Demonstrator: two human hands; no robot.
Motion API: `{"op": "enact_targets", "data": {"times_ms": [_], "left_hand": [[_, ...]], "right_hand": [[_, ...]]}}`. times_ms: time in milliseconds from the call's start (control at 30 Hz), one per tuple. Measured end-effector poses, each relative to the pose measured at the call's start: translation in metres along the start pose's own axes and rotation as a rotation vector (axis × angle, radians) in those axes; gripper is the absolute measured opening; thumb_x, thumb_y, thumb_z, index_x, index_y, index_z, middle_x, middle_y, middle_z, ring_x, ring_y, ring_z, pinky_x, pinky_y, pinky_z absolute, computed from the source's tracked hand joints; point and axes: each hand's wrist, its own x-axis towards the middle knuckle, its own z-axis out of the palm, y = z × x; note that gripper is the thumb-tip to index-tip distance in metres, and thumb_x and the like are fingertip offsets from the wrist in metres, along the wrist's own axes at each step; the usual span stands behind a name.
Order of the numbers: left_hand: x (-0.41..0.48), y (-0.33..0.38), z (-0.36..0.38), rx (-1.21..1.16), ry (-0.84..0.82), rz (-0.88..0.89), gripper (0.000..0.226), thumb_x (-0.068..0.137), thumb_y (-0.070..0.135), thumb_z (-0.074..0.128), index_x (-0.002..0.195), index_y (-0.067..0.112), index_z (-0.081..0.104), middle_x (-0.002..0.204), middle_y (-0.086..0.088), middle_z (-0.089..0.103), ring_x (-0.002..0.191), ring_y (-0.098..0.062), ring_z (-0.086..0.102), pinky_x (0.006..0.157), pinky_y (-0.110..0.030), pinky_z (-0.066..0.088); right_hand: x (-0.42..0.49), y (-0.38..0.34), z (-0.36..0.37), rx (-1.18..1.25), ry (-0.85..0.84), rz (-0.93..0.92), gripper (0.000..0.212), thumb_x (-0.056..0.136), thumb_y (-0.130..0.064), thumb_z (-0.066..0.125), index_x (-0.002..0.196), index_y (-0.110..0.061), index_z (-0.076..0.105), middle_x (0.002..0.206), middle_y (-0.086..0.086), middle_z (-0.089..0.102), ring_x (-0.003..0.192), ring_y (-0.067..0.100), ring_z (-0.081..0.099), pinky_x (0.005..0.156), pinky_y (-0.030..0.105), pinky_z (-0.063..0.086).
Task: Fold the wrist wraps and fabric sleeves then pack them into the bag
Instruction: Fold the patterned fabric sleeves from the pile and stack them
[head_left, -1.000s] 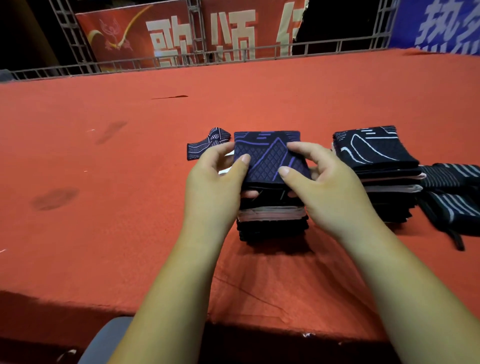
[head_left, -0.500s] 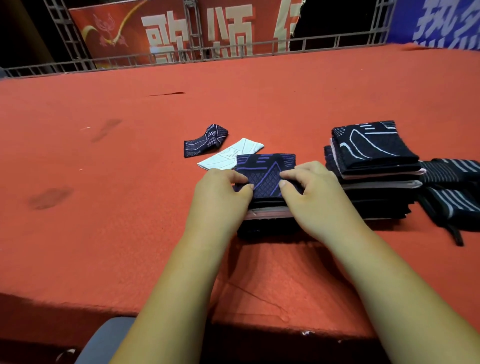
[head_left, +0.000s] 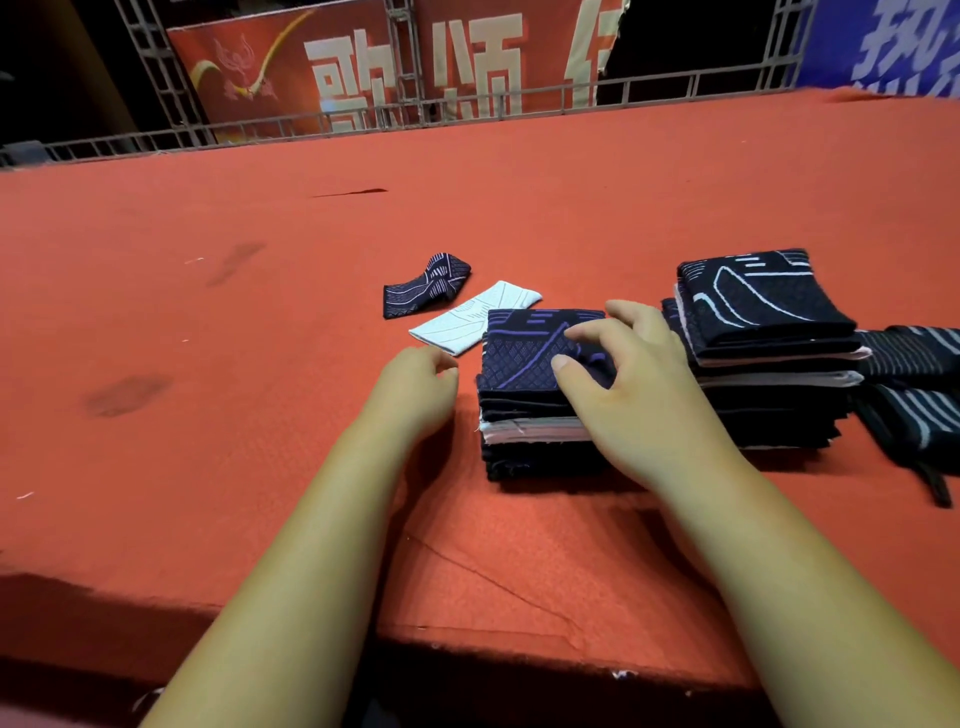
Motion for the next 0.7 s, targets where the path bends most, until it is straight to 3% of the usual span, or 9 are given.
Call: {"op": "enact_targets", "data": {"times_ms": [100,167,233,367,500,700], "left_hand": [[0.020,-0.007,0.011,0.193,-0.124,0.052,0.042,0.108,0.036,0.055,0.148,0.025,0.060,0.167,-0.012,0.037,0.143,-0.040,0.047,0.120,-0.042,0.037],[0.030,-0.015,0.020,0.389,-0.197,0.090,0.049,0.108,0.046,0.049,0.156,0.039,0.047,0.178,-0.003,0.013,0.148,-0.042,0.038,0.120,-0.051,0.036],[0.038,-0.020,0.026,0.493,-0.203,0.110,0.050,0.108,0.054,0.040,0.158,0.045,0.040,0.180,0.004,0.006,0.149,-0.040,0.034,0.116,-0.053,0.036],[0.047,-0.025,0.035,0.510,-0.174,0.111,0.057,0.107,0.062,0.034,0.161,0.043,0.036,0.178,0.009,0.014,0.145,-0.035,0.032,0.110,-0.052,0.037],[0.050,-0.030,0.037,0.409,-0.098,0.087,0.050,0.112,0.055,0.032,0.154,0.037,0.051,0.169,0.009,0.037,0.140,-0.036,0.040,0.109,-0.050,0.039],[0.033,-0.030,0.017,0.009,0.270,0.089,0.034,0.106,0.040,0.052,0.123,0.032,0.080,0.125,0.004,0.069,0.121,-0.032,0.056,0.103,-0.042,0.043]], "right_hand": [[-0.001,-0.001,0.001,-0.006,-0.020,-0.013,0.034,0.100,-0.044,0.065,0.132,-0.032,0.069,0.162,-0.005,0.037,0.152,0.017,0.032,0.124,0.032,0.027],[-0.002,0.001,0.002,-0.012,-0.029,-0.017,0.035,0.100,-0.044,0.066,0.132,-0.032,0.068,0.161,-0.006,0.037,0.151,0.017,0.031,0.120,0.027,0.023],[-0.003,0.001,0.002,-0.007,-0.037,-0.021,0.038,0.098,-0.046,0.066,0.134,-0.032,0.067,0.161,-0.007,0.037,0.151,0.015,0.030,0.118,0.026,0.021],[-0.003,0.001,0.002,-0.002,-0.038,-0.023,0.040,0.097,-0.048,0.066,0.135,-0.033,0.066,0.161,-0.008,0.036,0.151,0.014,0.029,0.118,0.025,0.021],[-0.004,0.001,0.003,0.000,-0.047,-0.022,0.036,0.098,-0.046,0.067,0.132,-0.033,0.067,0.160,-0.009,0.036,0.150,0.013,0.030,0.116,0.024,0.021],[-0.005,-0.004,0.002,0.015,-0.039,-0.056,0.035,0.097,-0.046,0.066,0.130,-0.033,0.068,0.158,-0.013,0.038,0.149,0.010,0.030,0.114,0.023,0.022]]}}
